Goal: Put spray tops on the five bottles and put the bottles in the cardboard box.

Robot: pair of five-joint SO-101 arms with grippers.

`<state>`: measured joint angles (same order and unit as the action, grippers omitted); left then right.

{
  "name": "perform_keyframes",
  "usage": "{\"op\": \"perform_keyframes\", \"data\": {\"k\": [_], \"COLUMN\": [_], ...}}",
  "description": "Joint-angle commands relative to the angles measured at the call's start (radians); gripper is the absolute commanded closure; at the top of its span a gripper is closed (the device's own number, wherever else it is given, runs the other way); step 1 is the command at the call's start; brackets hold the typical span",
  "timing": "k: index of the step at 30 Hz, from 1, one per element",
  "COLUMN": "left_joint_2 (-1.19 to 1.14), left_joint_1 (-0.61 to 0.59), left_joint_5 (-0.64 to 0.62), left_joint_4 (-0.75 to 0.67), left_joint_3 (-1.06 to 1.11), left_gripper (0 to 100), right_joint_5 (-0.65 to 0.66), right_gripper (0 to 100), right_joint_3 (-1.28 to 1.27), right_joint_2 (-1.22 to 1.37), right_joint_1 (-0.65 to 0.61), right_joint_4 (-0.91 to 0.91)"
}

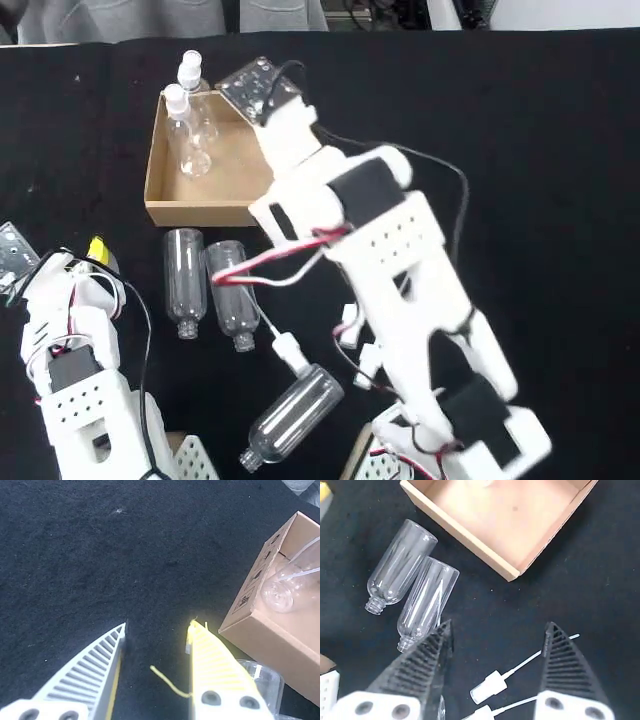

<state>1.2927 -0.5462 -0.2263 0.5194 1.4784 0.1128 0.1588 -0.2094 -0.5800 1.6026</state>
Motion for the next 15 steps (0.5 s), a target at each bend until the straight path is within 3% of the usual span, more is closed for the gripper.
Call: {"op": "perform_keyframes", "data": {"k": [1,11,15], "left_joint_2": [0.015,0.11,0.16], "left_joint_1": [-0.008,-0.005,-0.001], "left_joint_5": [-0.005,0.003,0.091], "left_joint_4": [-0.02,-0.02,-0.012], "left_joint_3": [-0.01,0.03,0.053], "left_gripper": [82,82,82], "right_joint_5": [-0.002,-0.002,0.014], "right_gripper": [76.0,76.2,76.2], "right_joint_3": [-0.03,-0.223,-0.308], "right_joint_2": [-0.117,-0.245,-0.309], "right_joint_1": [0.028,0.026,0.026], "right_joint_4": [0.002,0.009,0.005]}}
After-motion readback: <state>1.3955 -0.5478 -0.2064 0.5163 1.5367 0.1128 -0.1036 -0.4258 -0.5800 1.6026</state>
